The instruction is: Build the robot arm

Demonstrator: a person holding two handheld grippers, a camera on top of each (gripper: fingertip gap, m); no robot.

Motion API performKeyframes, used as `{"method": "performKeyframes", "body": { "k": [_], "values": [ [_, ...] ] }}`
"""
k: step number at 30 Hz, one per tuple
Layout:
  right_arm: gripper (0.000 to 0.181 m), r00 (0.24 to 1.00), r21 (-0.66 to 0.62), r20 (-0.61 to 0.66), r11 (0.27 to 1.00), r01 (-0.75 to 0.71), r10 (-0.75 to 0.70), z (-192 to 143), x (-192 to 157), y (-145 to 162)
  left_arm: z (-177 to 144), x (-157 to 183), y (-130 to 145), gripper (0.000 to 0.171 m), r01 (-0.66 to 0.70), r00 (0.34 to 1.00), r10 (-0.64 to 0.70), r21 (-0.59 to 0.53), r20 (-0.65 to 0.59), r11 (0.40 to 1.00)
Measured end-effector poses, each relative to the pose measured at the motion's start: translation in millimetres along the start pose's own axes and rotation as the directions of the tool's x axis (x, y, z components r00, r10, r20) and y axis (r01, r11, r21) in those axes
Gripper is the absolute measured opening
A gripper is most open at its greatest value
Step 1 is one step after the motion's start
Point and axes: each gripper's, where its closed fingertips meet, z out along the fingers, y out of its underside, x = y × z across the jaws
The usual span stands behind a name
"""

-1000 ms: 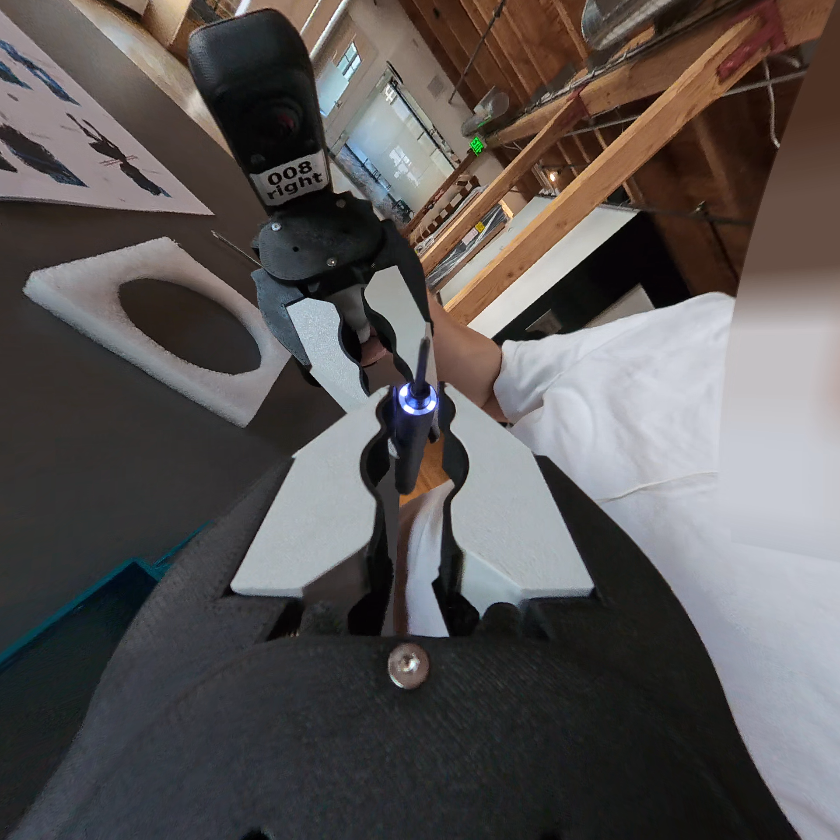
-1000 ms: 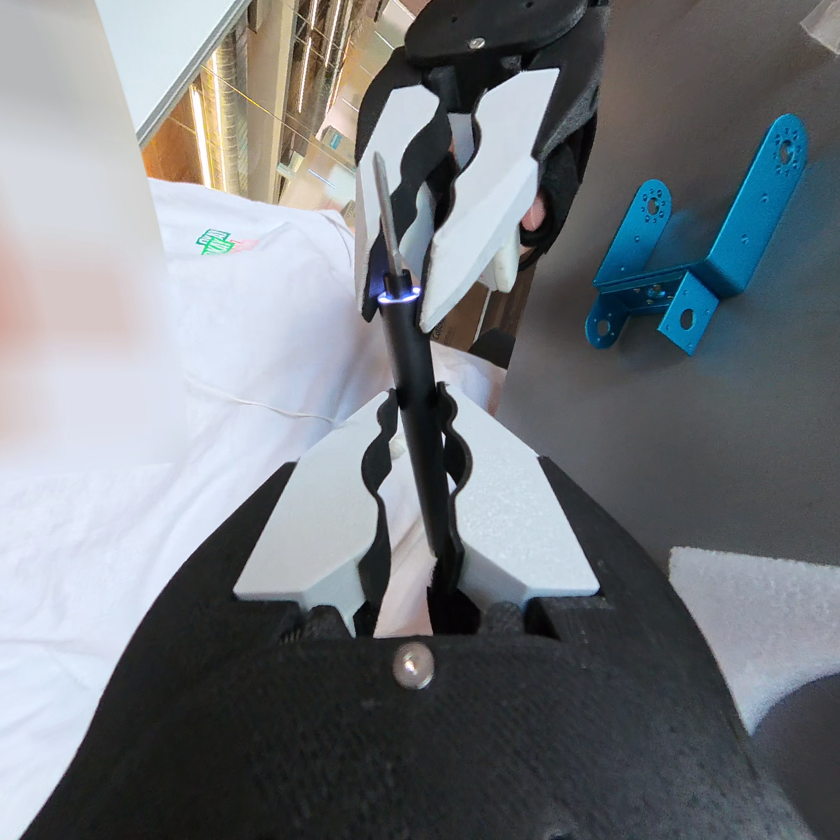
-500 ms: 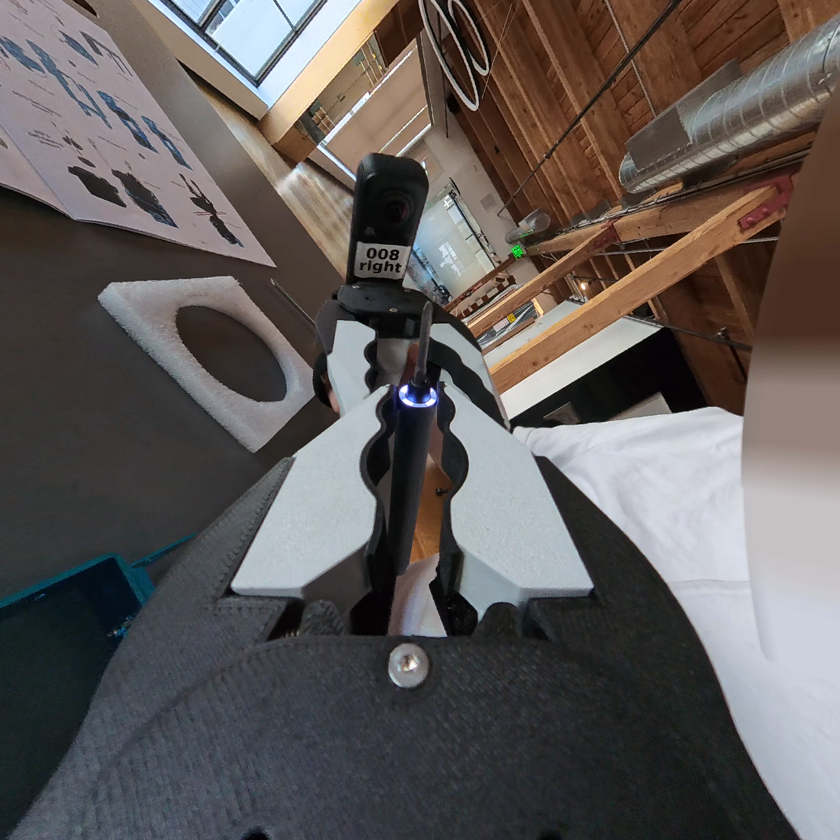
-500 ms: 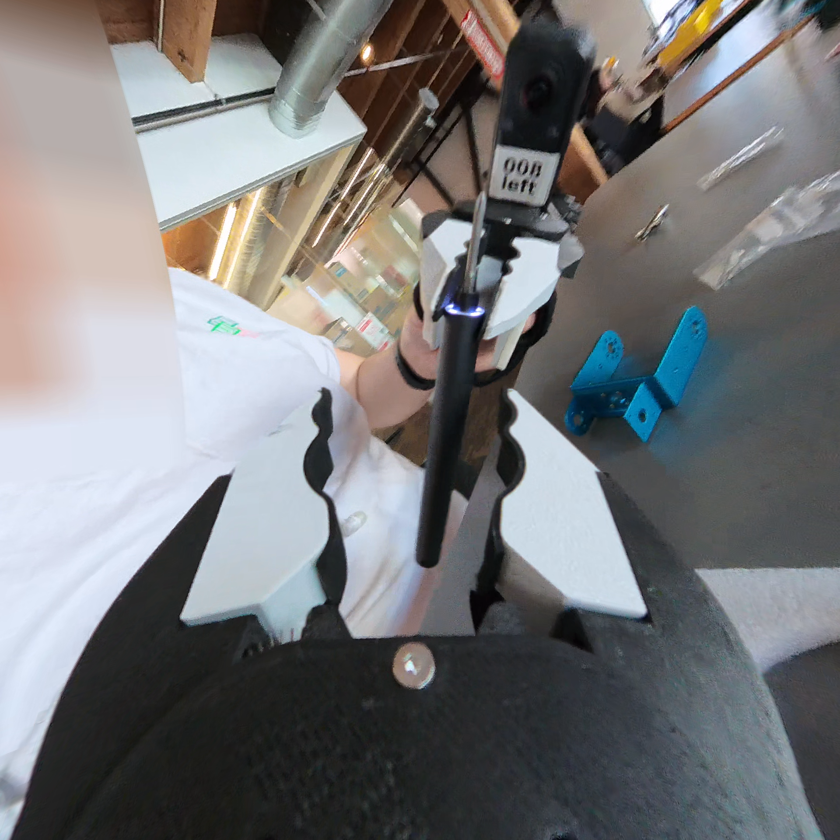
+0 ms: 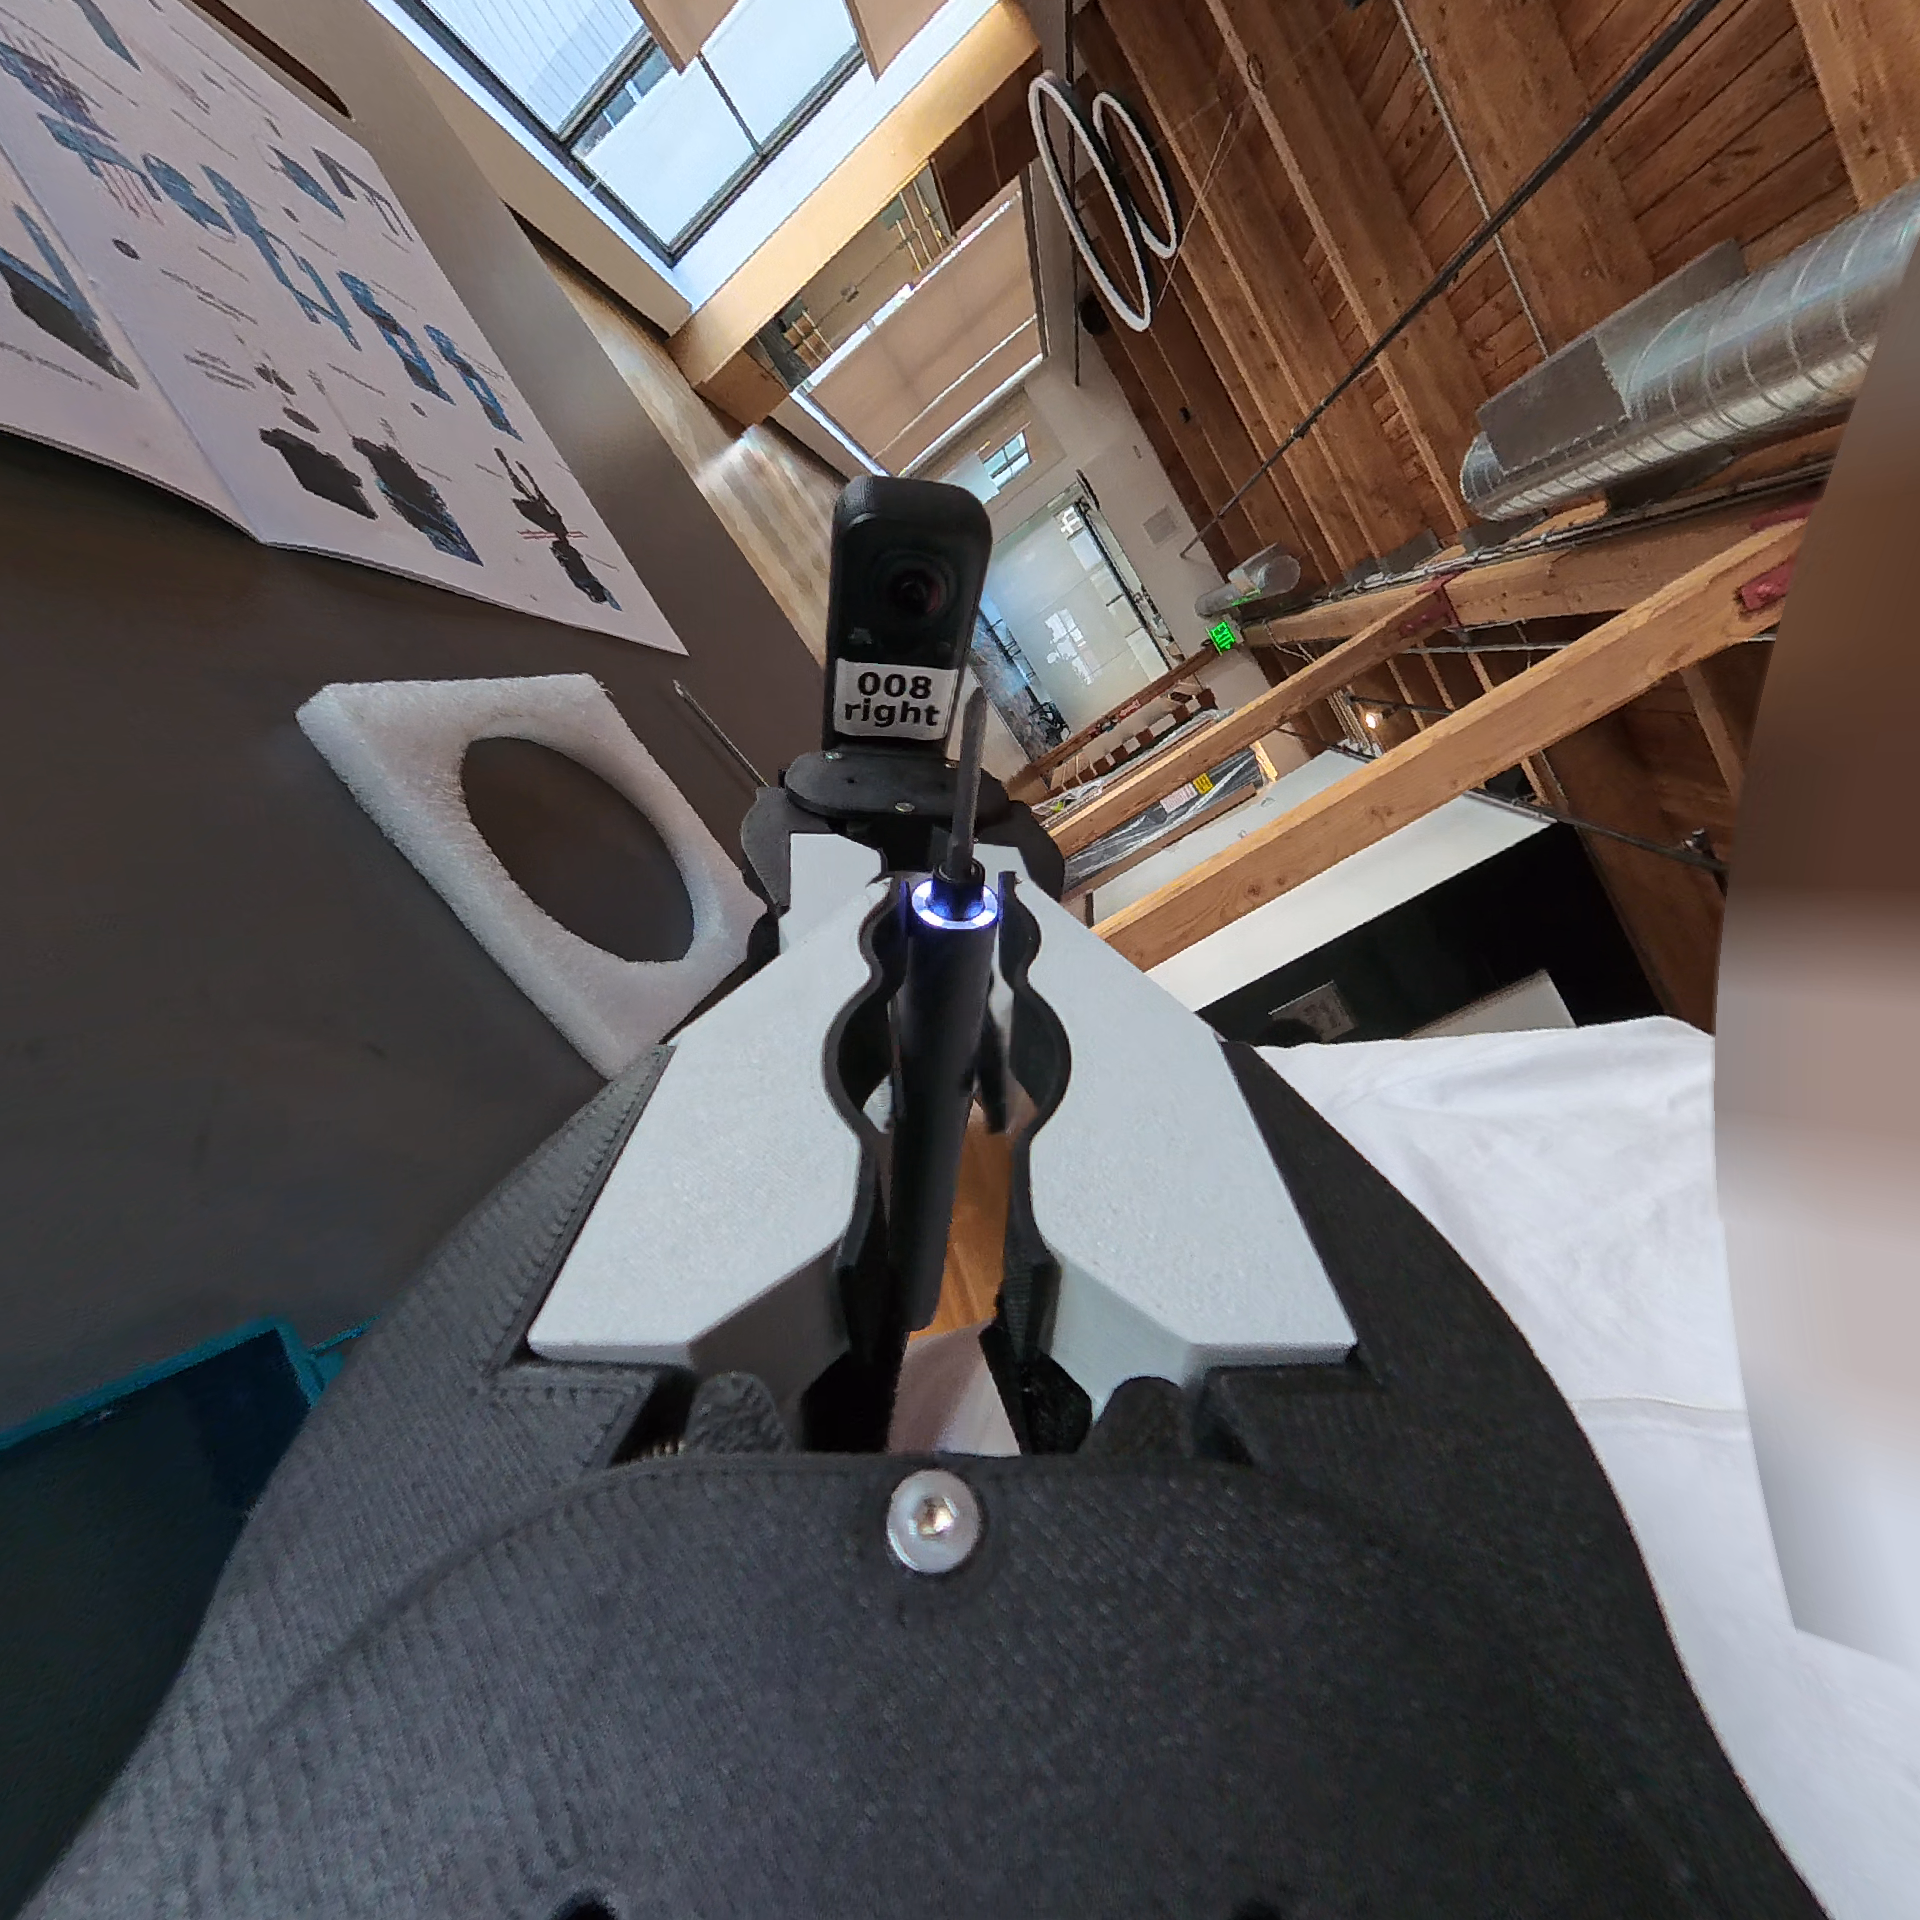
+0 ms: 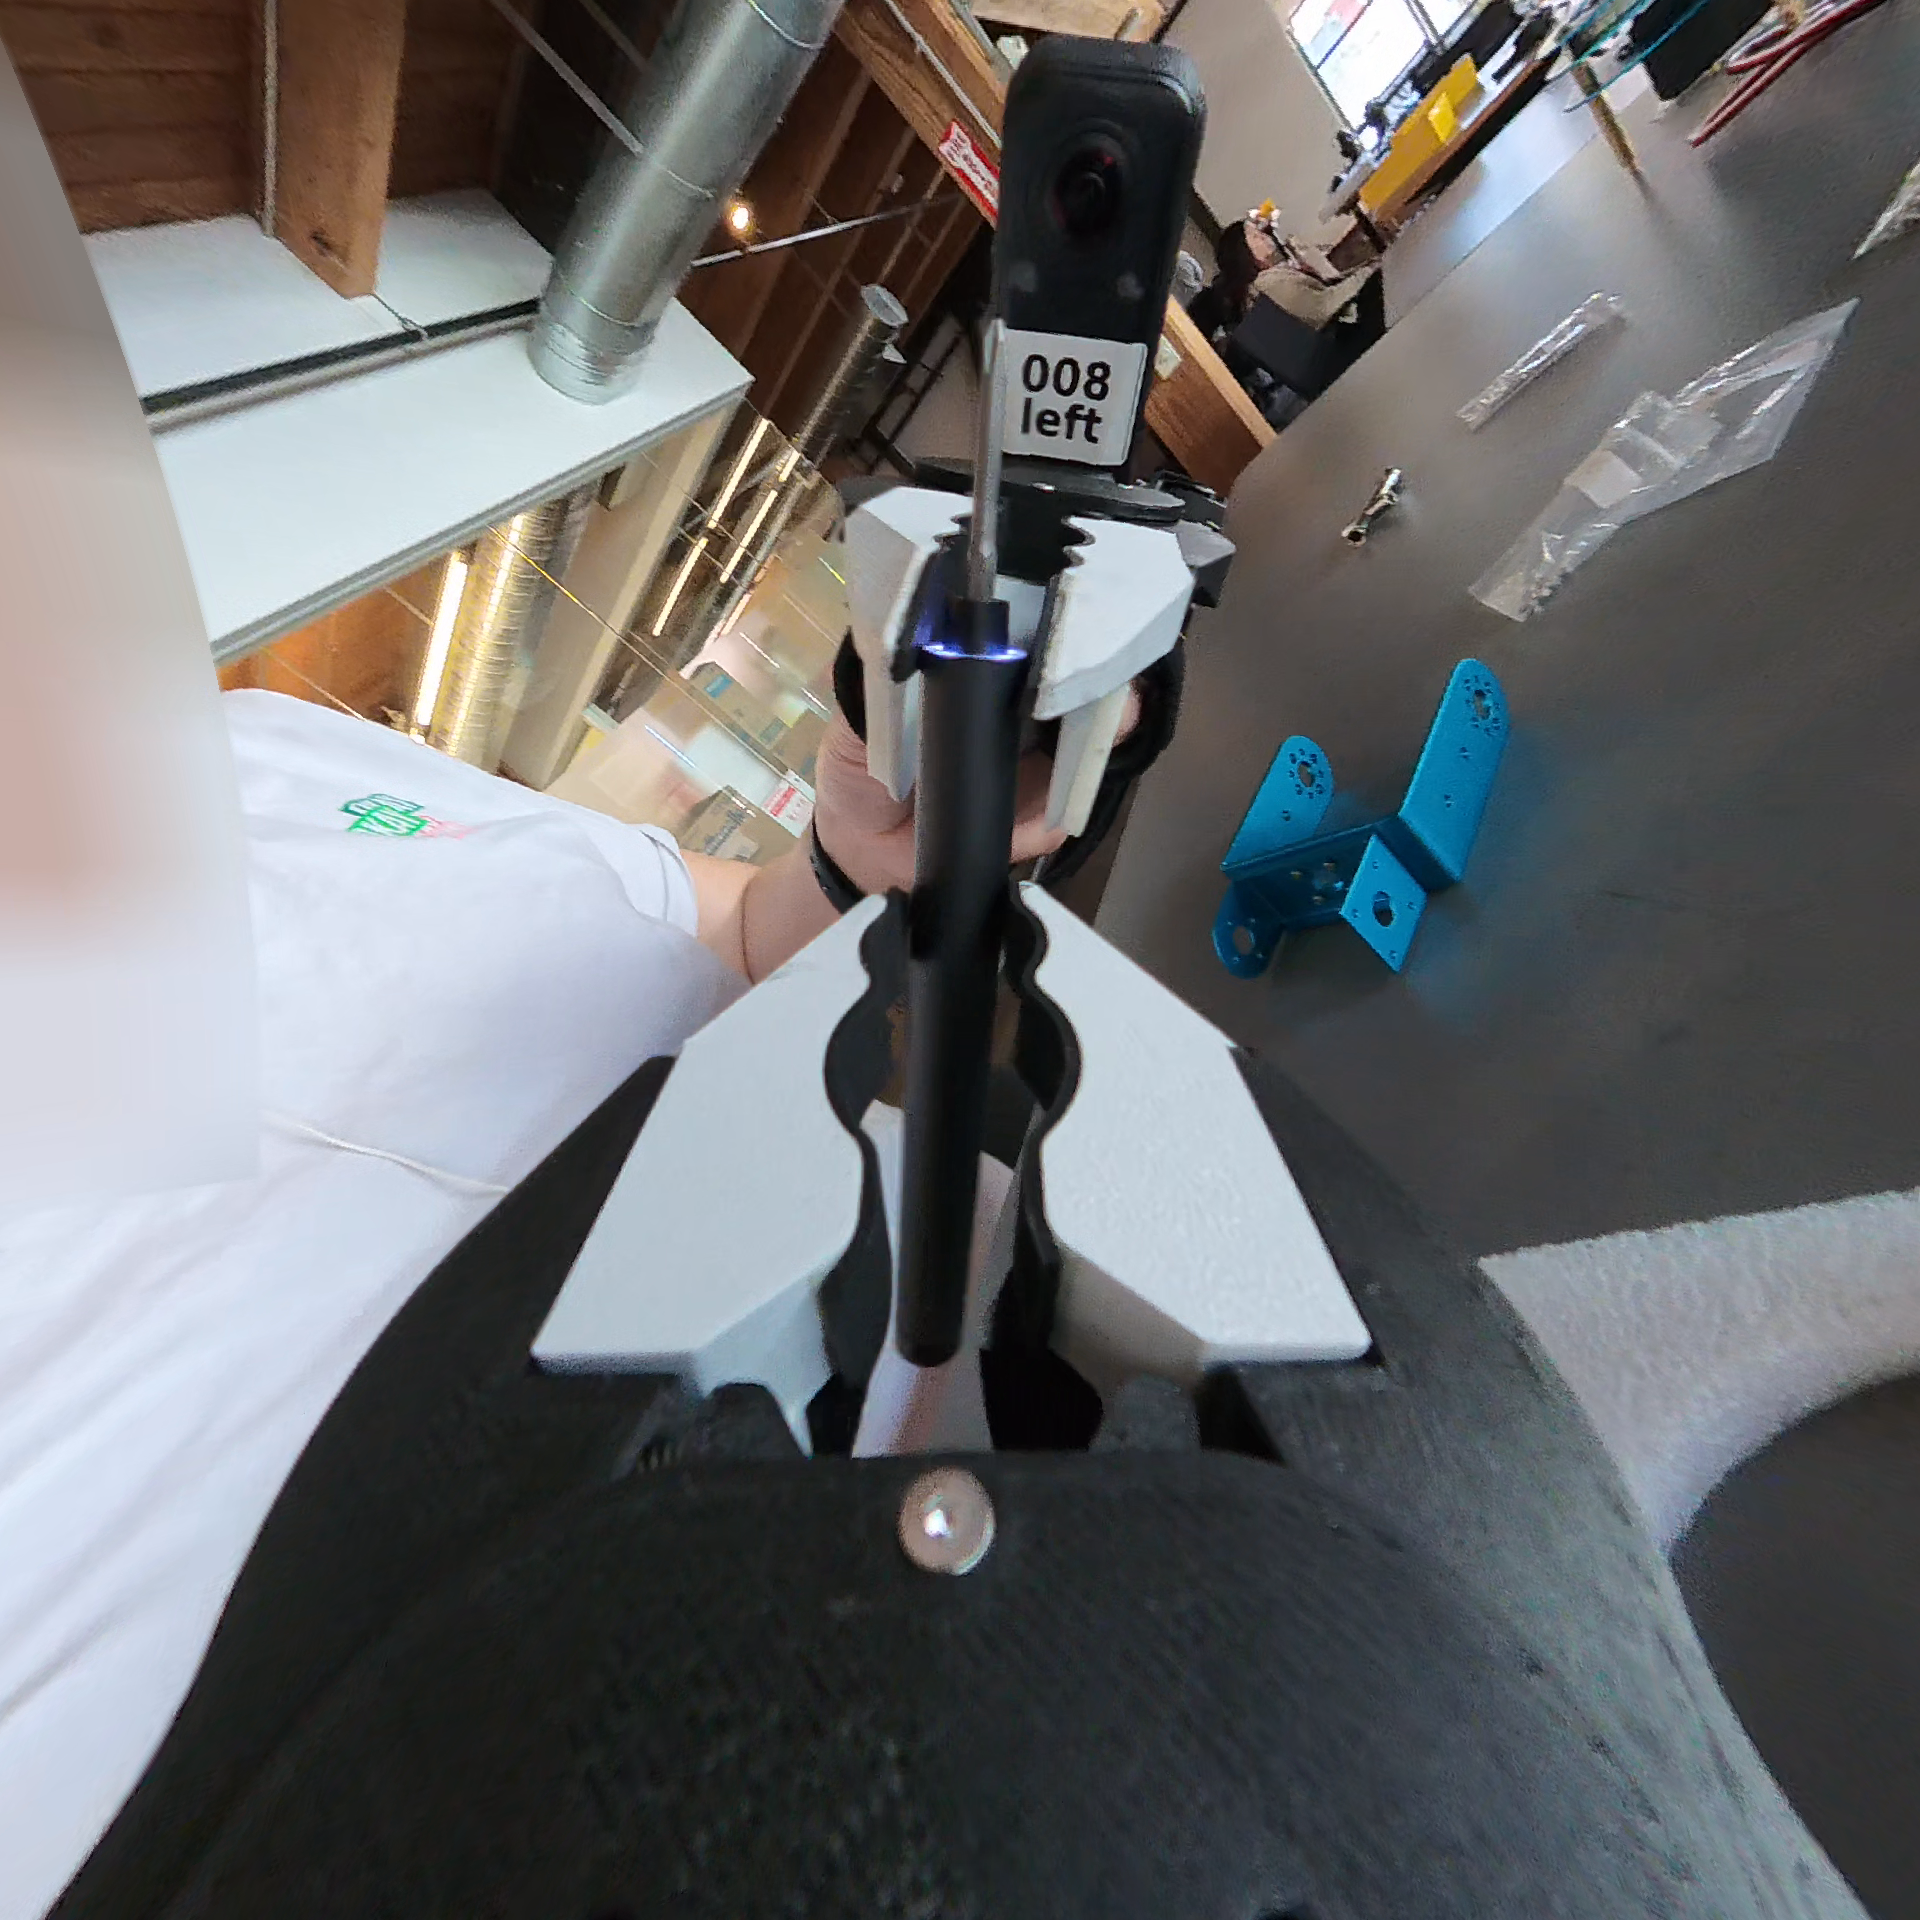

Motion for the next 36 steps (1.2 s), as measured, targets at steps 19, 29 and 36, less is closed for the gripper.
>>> {"method": "performKeyframes", "body": {
  "k": [19,29,36],
  "values": [
    [0.015,0.973,-0.274,-0.017,0.935,-0.224,0.228,-3.6,6.4,35.1,-87.2,-35.8,9.5,0.035,-0.302,0.883,0.34,-0.162,0.324,0.939],
    [0.015,0.914,-0.42,-0.099,0.816,-0.397,0.393,-2.2,19.8,58.4,-87.4,-61.6,38.0,0.038,-0.196,0.821,0.316,-0.285,0.475,0.938],
    [0.015,0.902,-0.461,-0.147,0.779,-0.425,0.405,-2.0,26.1,64.5,-89.1,-85.9,55.7,0.041,-0.117,0.709,0.365,-0.41,0.603,0.905]
  ]
}}
